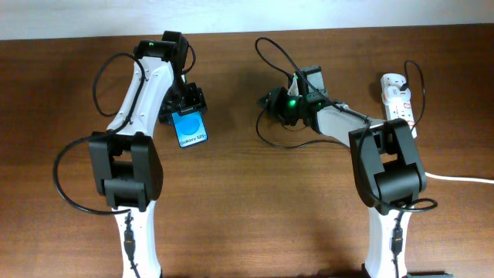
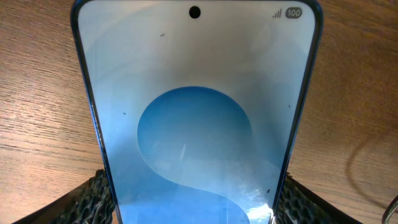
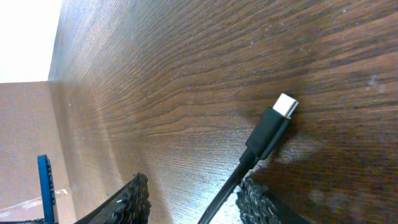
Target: Plug charger to phone and switch on socket
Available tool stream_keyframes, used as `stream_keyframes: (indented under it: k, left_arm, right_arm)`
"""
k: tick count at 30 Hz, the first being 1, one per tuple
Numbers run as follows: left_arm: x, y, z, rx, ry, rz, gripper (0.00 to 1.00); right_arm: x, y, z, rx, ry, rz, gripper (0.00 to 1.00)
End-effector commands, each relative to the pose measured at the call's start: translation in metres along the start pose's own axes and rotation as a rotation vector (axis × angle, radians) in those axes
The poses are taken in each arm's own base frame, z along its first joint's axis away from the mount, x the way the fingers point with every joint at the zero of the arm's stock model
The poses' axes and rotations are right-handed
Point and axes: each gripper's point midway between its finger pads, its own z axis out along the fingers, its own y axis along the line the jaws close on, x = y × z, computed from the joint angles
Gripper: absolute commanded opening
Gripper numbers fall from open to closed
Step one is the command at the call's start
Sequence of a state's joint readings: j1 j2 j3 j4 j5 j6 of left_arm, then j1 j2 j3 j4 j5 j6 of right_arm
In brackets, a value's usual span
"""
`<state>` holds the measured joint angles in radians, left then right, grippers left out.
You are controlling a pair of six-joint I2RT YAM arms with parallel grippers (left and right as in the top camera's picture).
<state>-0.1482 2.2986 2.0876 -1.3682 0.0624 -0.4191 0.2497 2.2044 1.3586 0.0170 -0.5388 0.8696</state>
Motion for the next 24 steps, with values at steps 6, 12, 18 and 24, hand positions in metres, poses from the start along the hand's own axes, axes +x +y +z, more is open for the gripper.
stream_keyframes:
  k: [6,12,18,24]
  left_arm:
    - [-0.003,-0.001,0.01,0.007,-0.009,-0.07,0.0]
    - [0.008,-0.014,0.047,0.051,0.019,-0.092,0.0]
    - [0.034,-0.042,0.08,0.035,0.029,-0.074,0.0]
    - [0.041,-0.063,0.073,0.227,0.132,-0.117,0.0]
  right_arm:
    - [-0.002,-0.029,-0.012,0.149,-0.015,0.051,0.49]
    - [-0.019,-0.018,-0.065,0.284,-0.121,-0.042,0.49]
    - [-0.025,0.014,-0.1,0.266,-0.171,-0.136,0.5]
    - [-0.015,0.03,-0.096,0.182,-0.111,-0.164,0.5]
